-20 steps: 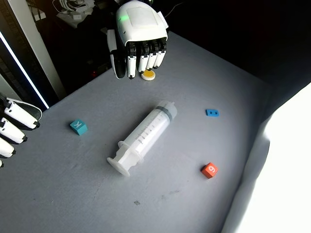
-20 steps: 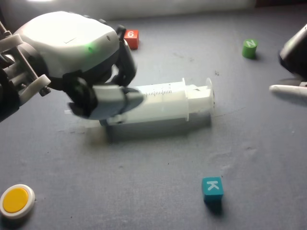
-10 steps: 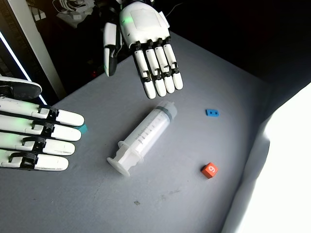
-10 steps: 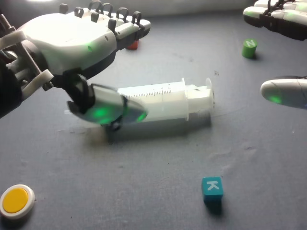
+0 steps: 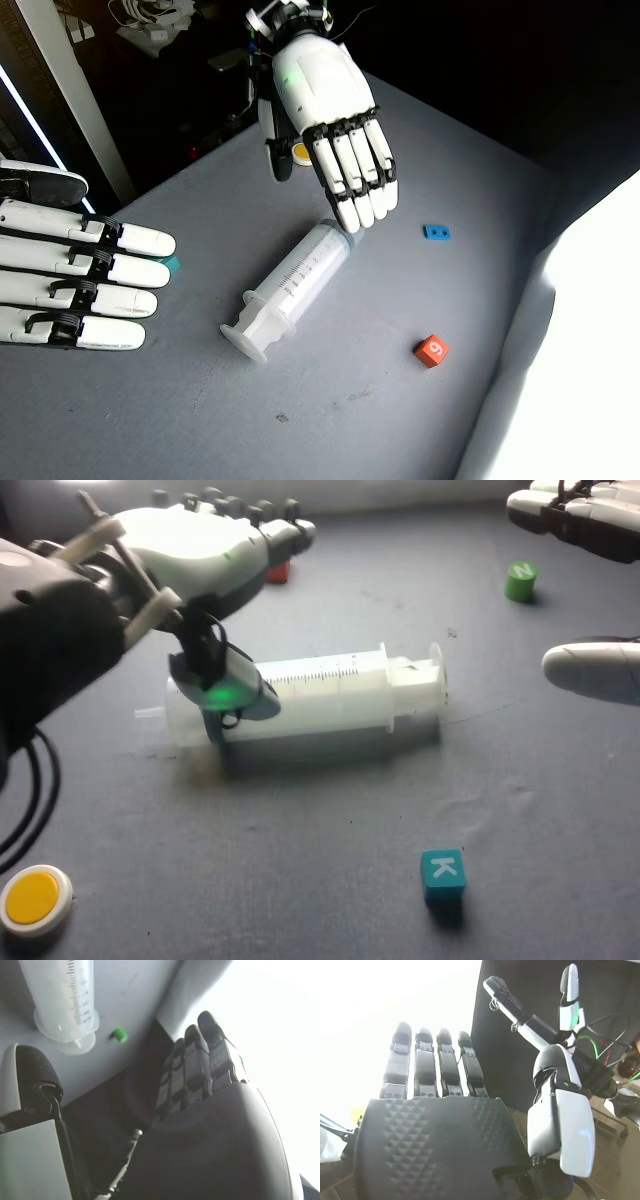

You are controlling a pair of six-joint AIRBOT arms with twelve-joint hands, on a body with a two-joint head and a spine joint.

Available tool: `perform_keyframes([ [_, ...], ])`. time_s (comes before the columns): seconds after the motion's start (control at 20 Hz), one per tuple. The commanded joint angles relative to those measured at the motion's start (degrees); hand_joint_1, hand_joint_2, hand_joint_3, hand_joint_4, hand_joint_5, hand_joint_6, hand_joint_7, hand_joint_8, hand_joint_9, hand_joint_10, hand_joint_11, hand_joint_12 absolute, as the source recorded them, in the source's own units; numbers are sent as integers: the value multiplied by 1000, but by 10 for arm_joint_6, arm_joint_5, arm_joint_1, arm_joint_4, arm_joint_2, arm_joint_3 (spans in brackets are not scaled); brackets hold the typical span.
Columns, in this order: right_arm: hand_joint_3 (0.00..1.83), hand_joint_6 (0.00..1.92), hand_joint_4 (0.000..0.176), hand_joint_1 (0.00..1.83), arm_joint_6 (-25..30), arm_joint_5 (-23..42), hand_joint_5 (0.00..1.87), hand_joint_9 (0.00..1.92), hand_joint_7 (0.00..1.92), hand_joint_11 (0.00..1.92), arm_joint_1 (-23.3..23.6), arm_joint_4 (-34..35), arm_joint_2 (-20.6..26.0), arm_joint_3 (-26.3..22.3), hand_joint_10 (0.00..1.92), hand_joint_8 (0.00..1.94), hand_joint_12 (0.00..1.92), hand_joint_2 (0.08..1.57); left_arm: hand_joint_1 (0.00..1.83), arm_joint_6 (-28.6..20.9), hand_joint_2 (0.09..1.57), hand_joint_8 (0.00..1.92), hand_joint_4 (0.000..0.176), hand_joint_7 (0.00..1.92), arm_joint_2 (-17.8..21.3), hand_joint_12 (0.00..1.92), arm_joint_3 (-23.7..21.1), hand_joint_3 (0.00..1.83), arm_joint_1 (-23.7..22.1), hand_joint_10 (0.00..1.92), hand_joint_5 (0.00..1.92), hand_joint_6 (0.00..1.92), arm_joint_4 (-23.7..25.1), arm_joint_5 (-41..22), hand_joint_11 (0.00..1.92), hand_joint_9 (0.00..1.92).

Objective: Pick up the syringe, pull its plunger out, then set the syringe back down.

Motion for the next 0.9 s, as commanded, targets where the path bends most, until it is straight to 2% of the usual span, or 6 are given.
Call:
perform_keyframes([
  [0.0, 1, 3, 0, 174, 6, 63, 143, 110, 129, 0, 8, -1, 3, 1, 5, 3, 246, 1169, 1042, 2, 917, 9, 0, 195, -8, 596, 6, 0, -3, 12, 111, 8, 20, -21, 0, 209],
  [0.05, 2, 0, 0, 194, 6, 57, 136, 105, 121, 0, 9, -1, 3, 1, 2, 1, 245, 1173, 1044, 2, 937, 6, 0, 175, -23, 530, 16, 4, 2, 3, 81, 4, 13, -24, 0, 192],
  [0.15, 0, 7, 0, 221, 6, 50, 179, 134, 153, 0, 11, -1, 3, 2, 7, 6, 320, 1165, 1061, 2, 933, 6, 0, 185, -46, 567, 32, 1, 12, 3, 94, 6, 2, -27, 0, 200],
  [0.4, 0, 6, 0, 244, 7, 71, 198, 155, 179, 0, 12, 0, 2, 2, 7, 7, 379, 1162, 1058, 2, 930, 4, 0, 185, -75, 573, 60, 0, 39, 0, 99, 6, -4, -38, 0, 195],
  [0.55, 1, 2, 0, 264, 7, 48, 205, 158, 179, 0, 20, 0, -5, 2, 3, 2, 371, 1168, 1060, 2, 867, 1, 0, 223, -87, 621, 79, 0, 58, 1, 133, 1, -6, -38, 0, 210],
  [0.85, 2, 1, 0, 264, 6, 27, 205, 164, 184, 0, 41, 0, -22, 2, 2, 1, 387, 1168, 1035, 2, 922, 11, 0, 252, -116, 680, 120, 7, 72, 12, 157, 7, -5, -36, 0, 252],
])
